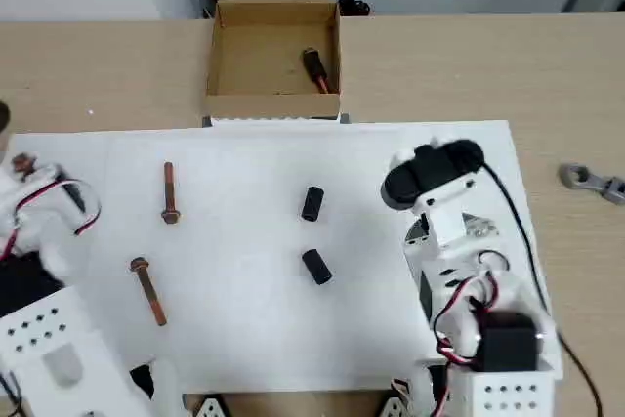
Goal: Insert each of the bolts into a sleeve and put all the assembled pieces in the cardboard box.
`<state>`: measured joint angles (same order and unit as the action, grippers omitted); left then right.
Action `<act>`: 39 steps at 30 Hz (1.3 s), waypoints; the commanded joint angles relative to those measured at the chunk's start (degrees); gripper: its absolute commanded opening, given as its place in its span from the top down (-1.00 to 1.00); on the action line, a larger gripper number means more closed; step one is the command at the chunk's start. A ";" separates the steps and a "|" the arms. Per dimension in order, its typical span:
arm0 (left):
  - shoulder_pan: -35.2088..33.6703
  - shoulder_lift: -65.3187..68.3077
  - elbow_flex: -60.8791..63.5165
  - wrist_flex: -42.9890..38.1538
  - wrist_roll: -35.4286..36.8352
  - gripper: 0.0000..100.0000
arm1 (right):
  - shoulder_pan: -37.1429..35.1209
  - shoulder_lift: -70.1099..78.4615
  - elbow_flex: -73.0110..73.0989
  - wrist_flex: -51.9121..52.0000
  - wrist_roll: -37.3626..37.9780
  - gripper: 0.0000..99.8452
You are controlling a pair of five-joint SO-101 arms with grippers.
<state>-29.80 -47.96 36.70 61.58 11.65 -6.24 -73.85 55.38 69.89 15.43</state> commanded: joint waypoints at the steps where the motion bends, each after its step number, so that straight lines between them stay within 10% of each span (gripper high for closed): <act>1: 6.42 -1.58 0.40 -5.19 0.70 0.99 | -4.97 -3.38 13.36 -17.27 -9.23 0.99; 11: 22.24 -1.67 0.13 -12.31 5.71 0.99 | -13.58 -3.47 17.85 -46.64 -19.43 0.99; 21: 34.29 -1.67 -9.27 -13.36 6.51 0.99 | -31.60 -3.56 9.67 -37.93 -21.10 0.99; 39: 50.11 -2.81 -16.57 -4.75 8.09 0.99 | -39.78 -3.56 12.40 -37.14 -14.24 0.99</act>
<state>18.99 -48.57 23.08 56.84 19.03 -42.81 -77.10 68.22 33.14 -0.75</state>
